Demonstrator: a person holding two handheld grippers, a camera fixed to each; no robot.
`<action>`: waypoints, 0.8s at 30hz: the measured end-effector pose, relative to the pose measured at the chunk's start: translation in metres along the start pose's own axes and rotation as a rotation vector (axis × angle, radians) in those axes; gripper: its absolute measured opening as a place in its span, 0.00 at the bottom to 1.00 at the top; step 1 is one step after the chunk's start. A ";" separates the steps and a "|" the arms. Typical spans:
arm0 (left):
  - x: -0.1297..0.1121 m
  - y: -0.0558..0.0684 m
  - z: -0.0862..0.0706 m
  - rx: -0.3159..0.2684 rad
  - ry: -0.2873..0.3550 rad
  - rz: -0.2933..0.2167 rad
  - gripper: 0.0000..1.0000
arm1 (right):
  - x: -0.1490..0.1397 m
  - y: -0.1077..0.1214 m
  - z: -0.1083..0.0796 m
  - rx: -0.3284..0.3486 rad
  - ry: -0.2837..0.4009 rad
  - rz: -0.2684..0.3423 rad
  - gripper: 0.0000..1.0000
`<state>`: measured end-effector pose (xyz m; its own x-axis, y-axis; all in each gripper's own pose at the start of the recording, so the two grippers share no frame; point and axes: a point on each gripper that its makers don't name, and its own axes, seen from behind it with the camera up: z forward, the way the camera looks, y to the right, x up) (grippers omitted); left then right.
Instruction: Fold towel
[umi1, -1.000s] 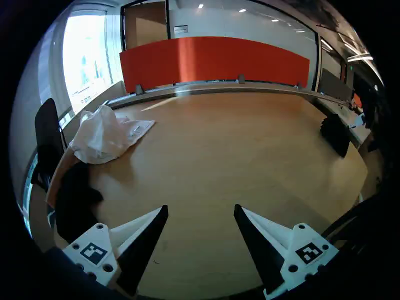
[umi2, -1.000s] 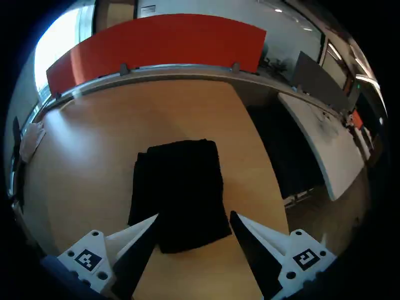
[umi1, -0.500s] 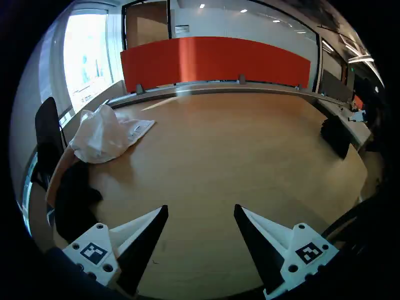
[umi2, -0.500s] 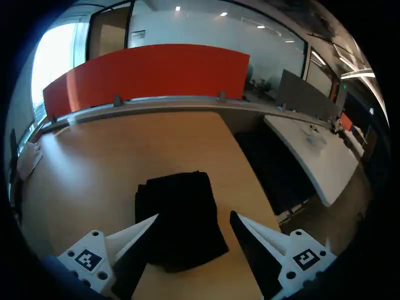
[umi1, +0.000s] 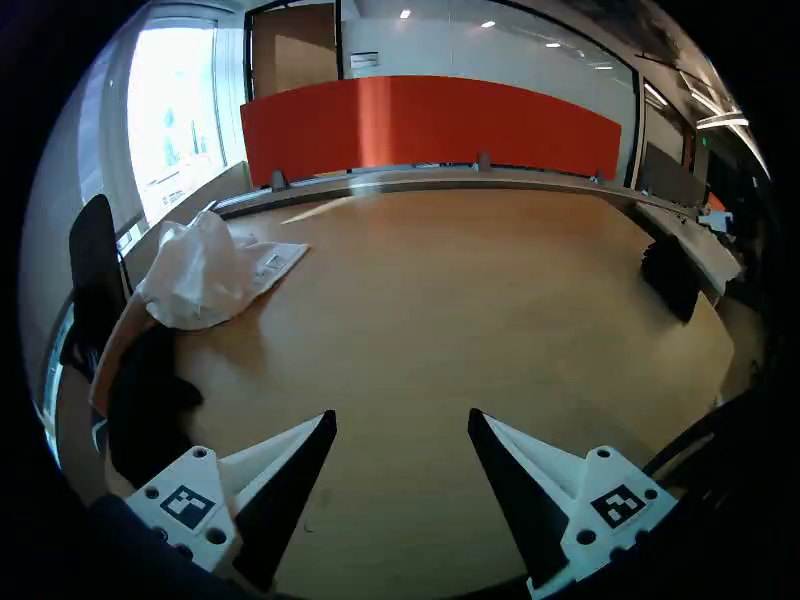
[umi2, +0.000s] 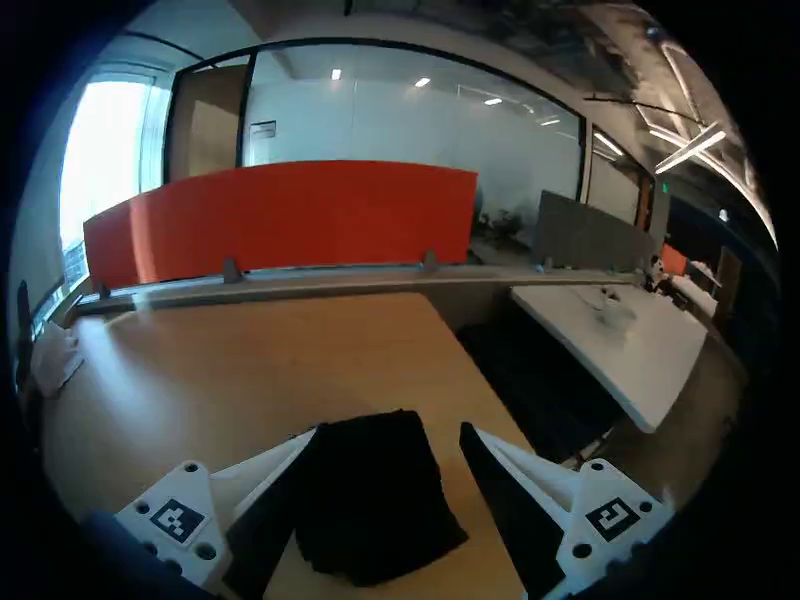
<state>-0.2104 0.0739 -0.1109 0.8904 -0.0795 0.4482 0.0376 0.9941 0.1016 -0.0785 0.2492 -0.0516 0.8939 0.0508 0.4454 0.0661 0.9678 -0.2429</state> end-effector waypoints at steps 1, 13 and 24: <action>0.000 0.000 0.000 0.001 0.001 0.000 0.98 | 0.002 -0.002 0.000 0.004 0.008 0.003 1.00; 0.000 -0.002 -0.002 0.006 0.006 -0.006 0.98 | 0.028 -0.018 -0.003 0.019 0.106 0.035 1.00; 0.003 -0.003 -0.002 0.007 0.018 -0.011 0.98 | 0.076 -0.049 -0.017 0.062 0.246 0.075 1.00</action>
<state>-0.2070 0.0709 -0.1112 0.8980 -0.0886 0.4310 0.0442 0.9927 0.1121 -0.0061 0.2018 -0.0205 0.9768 0.0687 0.2029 -0.0249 0.9772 -0.2107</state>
